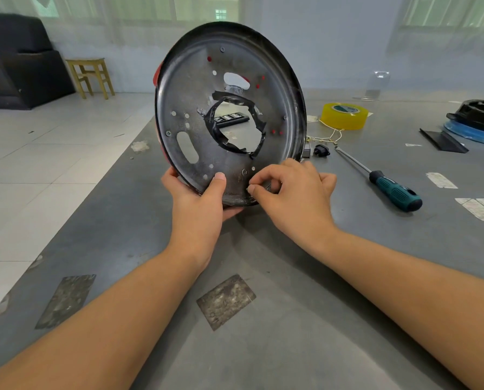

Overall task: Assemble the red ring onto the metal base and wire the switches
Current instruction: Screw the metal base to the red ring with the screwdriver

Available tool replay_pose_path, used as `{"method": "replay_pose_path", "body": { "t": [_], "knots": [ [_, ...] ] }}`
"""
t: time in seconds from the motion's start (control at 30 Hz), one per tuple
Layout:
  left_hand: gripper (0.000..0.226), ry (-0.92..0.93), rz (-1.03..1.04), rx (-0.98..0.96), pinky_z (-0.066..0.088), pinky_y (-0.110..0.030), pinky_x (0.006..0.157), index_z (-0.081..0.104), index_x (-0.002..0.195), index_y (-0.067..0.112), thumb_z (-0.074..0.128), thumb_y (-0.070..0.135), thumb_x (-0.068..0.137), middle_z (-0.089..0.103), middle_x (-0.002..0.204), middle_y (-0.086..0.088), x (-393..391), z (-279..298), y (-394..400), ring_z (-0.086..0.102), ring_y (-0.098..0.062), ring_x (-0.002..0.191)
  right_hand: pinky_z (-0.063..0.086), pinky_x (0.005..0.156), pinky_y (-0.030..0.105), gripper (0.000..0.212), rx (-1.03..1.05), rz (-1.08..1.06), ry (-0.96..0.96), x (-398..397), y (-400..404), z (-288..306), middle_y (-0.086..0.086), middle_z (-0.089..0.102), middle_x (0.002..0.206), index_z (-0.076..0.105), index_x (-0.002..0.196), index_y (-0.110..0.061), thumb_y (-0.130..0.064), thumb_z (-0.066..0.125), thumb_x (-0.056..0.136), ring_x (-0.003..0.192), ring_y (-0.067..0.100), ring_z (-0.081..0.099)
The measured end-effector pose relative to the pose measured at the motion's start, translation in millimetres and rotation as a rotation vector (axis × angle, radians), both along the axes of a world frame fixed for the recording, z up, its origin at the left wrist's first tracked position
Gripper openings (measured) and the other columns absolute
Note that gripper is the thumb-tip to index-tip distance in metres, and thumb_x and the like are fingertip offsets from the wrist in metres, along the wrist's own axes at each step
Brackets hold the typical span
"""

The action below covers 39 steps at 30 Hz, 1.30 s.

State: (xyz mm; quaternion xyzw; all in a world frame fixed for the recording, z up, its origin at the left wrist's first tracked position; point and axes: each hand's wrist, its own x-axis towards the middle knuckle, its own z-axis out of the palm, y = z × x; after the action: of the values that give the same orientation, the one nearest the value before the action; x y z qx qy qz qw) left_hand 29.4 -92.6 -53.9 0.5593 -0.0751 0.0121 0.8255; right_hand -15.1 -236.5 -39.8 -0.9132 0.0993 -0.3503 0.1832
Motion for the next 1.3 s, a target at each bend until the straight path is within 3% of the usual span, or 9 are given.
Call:
{"method": "replay_pose_path", "body": {
  "t": [0.77, 1.03, 1.23, 1.3],
  "knots": [
    [0.041, 0.085, -0.01, -0.03, 0.066, -0.044, 0.069, 0.035, 0.132, 0.024, 0.063, 0.012, 0.103, 0.062, 0.134, -0.004, -0.4, 3.9, 0.5, 0.074, -0.031, 0.11, 0.011, 0.067, 0.038, 0.008, 0.098, 0.067, 0.064, 5.6, -7.0, 0.1, -0.026, 0.063, 0.076, 0.072, 0.078, -0.049, -0.057, 0.072, 0.08, 0.098, 0.006, 0.045],
    [0.042, 0.079, -0.01, -0.035, 0.065, -0.042, 0.066, 0.035, 0.132, 0.021, 0.063, 0.011, 0.102, 0.063, 0.134, -0.005, -0.2, 3.5, -0.5, 0.074, -0.031, 0.111, 0.012, 0.068, 0.039, 0.005, 0.143, 0.077, 0.075, 7.3, -6.7, -1.0, -0.035, 0.063, 0.079, 0.072, 0.079, -0.051, -0.054, 0.068, 0.079, 0.101, 0.007, 0.053],
    [0.042, 0.085, -0.003, -0.044, 0.065, -0.041, 0.066, 0.036, 0.132, 0.022, 0.064, 0.011, 0.102, 0.062, 0.135, -0.004, 1.1, 2.1, -1.0, 0.072, -0.029, 0.113, 0.014, 0.07, 0.04, 0.01, 0.163, 0.099, 0.064, 6.2, -6.9, -0.2, -0.029, 0.065, 0.076, 0.073, 0.084, -0.049, -0.047, 0.063, 0.083, 0.101, 0.006, 0.055],
    [0.041, 0.094, 0.004, -0.058, 0.065, -0.041, 0.066, 0.037, 0.13, 0.025, 0.065, 0.011, 0.102, 0.062, 0.133, -0.002, 2.7, 1.8, -0.6, 0.073, -0.026, 0.111, 0.018, 0.076, 0.033, 0.014, 0.198, 0.098, 0.021, 5.7, -7.3, 1.8, -0.027, 0.065, 0.081, 0.07, 0.086, -0.047, -0.04, 0.058, 0.084, 0.099, 0.004, 0.055]
  ]
}}
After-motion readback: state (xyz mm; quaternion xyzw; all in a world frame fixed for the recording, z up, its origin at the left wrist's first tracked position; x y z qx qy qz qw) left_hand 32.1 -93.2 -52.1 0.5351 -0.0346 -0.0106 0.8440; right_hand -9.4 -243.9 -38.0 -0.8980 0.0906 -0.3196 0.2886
